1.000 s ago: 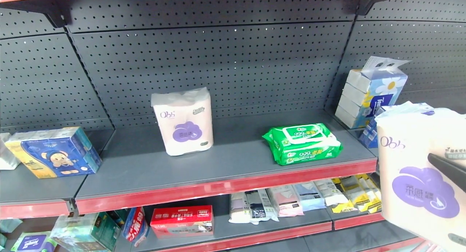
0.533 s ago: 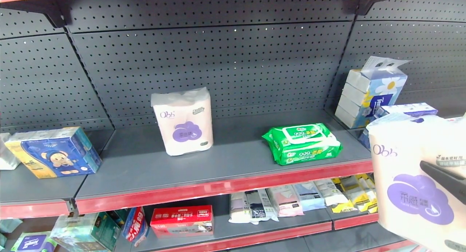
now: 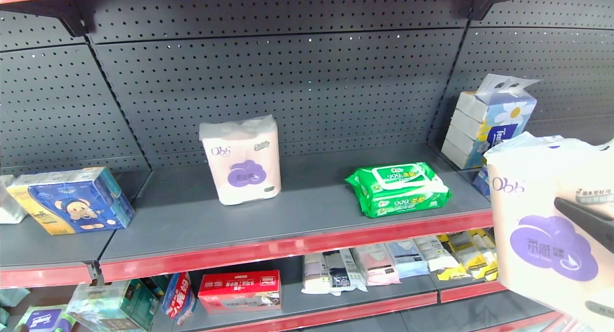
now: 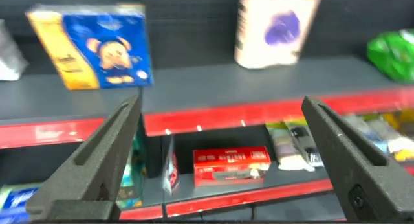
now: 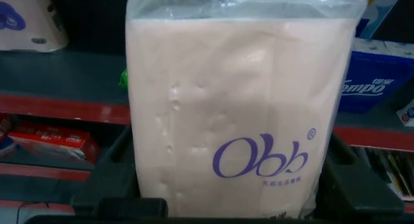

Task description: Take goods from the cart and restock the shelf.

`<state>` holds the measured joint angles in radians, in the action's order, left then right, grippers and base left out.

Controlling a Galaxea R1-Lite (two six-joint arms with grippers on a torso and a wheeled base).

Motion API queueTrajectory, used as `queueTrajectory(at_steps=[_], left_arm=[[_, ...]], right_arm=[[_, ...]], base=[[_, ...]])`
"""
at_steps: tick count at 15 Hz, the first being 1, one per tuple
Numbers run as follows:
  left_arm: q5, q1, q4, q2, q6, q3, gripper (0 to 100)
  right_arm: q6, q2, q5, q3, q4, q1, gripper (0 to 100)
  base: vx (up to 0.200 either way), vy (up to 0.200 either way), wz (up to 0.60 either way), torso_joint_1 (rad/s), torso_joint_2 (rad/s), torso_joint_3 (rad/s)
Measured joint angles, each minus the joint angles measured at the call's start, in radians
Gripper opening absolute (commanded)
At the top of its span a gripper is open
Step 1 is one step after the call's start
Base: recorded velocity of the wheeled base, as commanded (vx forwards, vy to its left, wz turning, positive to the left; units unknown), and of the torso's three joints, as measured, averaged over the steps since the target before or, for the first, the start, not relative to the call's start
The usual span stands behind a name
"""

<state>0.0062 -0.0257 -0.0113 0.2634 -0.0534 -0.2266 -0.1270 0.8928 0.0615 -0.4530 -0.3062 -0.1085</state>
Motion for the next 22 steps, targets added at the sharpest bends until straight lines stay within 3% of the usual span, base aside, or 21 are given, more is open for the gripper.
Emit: queueTrajectory(at_steps=[3, 5, 7, 8, 10, 12, 13, 15, 20, 22], left_arm=[[0.078, 0.010, -0.061, 0.286, -0.024, -0.121, 100], [0.070, 0.022, -0.176, 0.490, -0.023, -0.154, 100], [-0.026, 0.034, -0.361, 0.711, -0.004, -0.170, 100], [-0.109, 0.040, -0.441, 0.809, 0.020, -0.176, 100], [-0.296, 0.056, -0.551, 0.979, 0.100, -0.187, 100], [-0.409, 0.077, -0.643, 1.117, 0.174, -0.195, 100], [-0.447, 0.085, -0.697, 1.178, 0.191, -0.204, 100], [-0.515, 0.091, -0.815, 1.291, 0.208, -0.253, 100], [-0.647, 0.095, -0.838, 1.476, 0.214, -0.395, 100], [-0.667, 0.095, -0.838, 1.515, 0.219, -0.424, 100]], right_arm=[[-0.003, 0.018, -0.007, -0.023, 0.001, 0.006, 0], [-0.016, 0.034, -0.008, -0.048, 0.000, 0.007, 0], [-0.028, 0.058, -0.010, -0.076, 0.001, 0.009, 0], [-0.038, 0.070, -0.011, -0.090, 0.003, 0.009, 0], [-0.063, 0.094, -0.011, -0.117, 0.004, 0.009, 0], [-0.073, 0.114, -0.017, -0.138, 0.003, 0.011, 0], [-0.077, 0.123, -0.017, -0.140, 0.004, 0.015, 0], [-0.079, 0.141, -0.017, -0.136, 0.006, 0.018, 0], [-0.104, 0.178, -0.017, -0.141, 0.004, 0.024, 0], [-0.114, 0.185, -0.016, -0.139, 0.005, 0.025, 0]], base=[[0.000, 0.000, 0.00, 0.000, 0.00, 0.000], [0.000, 0.000, 0.00, 0.000, 0.00, 0.000], [0.000, 0.000, 0.00, 0.000, 0.00, 0.000], [0.000, 0.000, 0.00, 0.000, 0.00, 0.000], [0.000, 0.000, 0.00, 0.000, 0.00, 0.000], [0.000, 0.000, 0.00, 0.000, 0.00, 0.000], [0.000, 0.000, 0.00, 0.000, 0.00, 0.000], [0.000, 0.000, 0.00, 0.000, 0.00, 0.000], [0.000, 0.000, 0.00, 0.000, 0.00, 0.000], [0.000, 0.000, 0.00, 0.000, 0.00, 0.000]])
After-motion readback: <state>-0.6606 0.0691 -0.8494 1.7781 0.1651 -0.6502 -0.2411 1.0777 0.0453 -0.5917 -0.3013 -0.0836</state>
